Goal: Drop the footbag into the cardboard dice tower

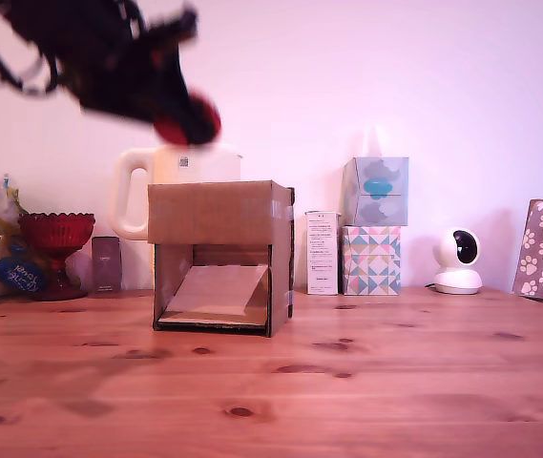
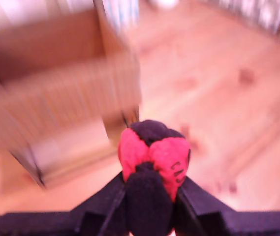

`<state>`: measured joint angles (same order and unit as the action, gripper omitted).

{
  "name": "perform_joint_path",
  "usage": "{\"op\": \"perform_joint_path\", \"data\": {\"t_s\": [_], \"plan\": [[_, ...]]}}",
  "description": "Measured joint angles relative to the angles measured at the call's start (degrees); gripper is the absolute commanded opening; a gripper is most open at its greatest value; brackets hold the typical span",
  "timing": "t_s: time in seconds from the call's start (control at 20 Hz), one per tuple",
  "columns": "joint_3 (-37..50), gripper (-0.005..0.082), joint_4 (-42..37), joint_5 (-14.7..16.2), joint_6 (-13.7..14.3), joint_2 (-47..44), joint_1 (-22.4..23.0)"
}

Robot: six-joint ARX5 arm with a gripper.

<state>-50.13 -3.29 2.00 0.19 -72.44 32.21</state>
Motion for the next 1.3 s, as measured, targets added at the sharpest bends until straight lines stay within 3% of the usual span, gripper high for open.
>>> {"op": "perform_joint_path", "data": {"t_s": [0.25,0.4,0.65,0.95,1.15,1.3], "plan": [[0.0,0.0143,-16.5,-0.6,0.0,-1.9,-4.0],[-0.3,0.0143,-21.2,0.0,0.0,-5.3,-5.0],[-10.2,0.0143,-13.1,1.5,0.0,-16.5,-5.4],[-27.3,0.0145,4.8,3.5,0.0,-25.9,-6.9],[-32.2,0.0145,11.8,3.9,0.0,-29.2,-7.3],[-33.7,0.0164,11.9,3.9,0.0,-29.7,-7.3]]}}
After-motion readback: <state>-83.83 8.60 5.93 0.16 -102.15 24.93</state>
